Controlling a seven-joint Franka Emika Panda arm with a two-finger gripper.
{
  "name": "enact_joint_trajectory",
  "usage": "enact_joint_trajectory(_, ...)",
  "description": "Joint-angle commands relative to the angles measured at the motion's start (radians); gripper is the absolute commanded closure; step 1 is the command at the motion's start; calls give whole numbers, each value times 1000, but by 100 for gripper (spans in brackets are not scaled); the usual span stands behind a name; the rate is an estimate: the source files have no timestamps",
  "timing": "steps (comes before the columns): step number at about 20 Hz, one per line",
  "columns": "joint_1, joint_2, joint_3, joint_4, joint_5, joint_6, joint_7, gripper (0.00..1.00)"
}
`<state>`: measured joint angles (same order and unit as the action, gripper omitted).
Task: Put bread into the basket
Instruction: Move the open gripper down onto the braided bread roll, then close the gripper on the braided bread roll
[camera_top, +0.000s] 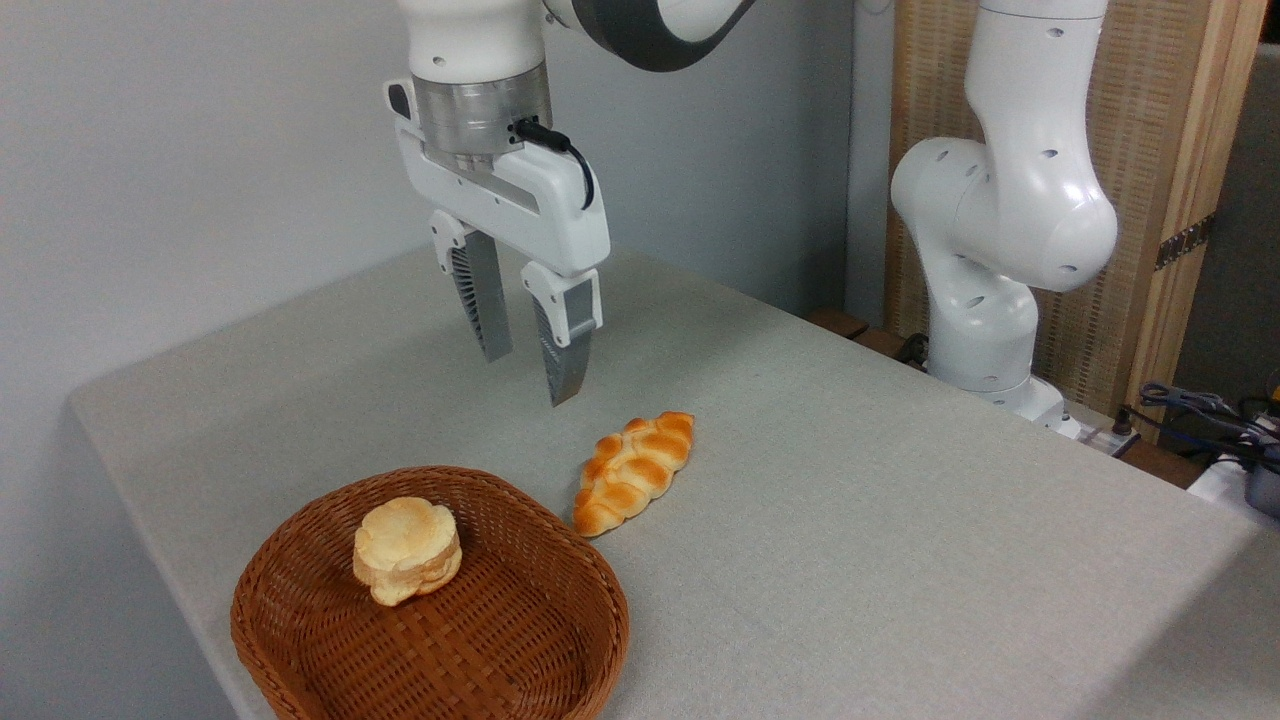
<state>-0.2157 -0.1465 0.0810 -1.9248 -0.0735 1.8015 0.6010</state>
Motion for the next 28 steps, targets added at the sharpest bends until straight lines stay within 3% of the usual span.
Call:
enact_joint_trajectory(1,-2,-11,-1,-32,-5,-51,-29,0)
enact_joint_trajectory(5,-4,-10,-1,-112,-3,-31,-26,0)
enact_joint_trajectory(10,-2,-4,0,-215,-2,76,-20,0)
enact_joint_trajectory(13,-4,7,-1,-261,41,123,-18,0)
enact_joint_trajectory(26,-27,47,-3,-298,54,168,-20,0)
enact_joint_trajectory(28,-30,47,-4,-298,54,168,-17,20)
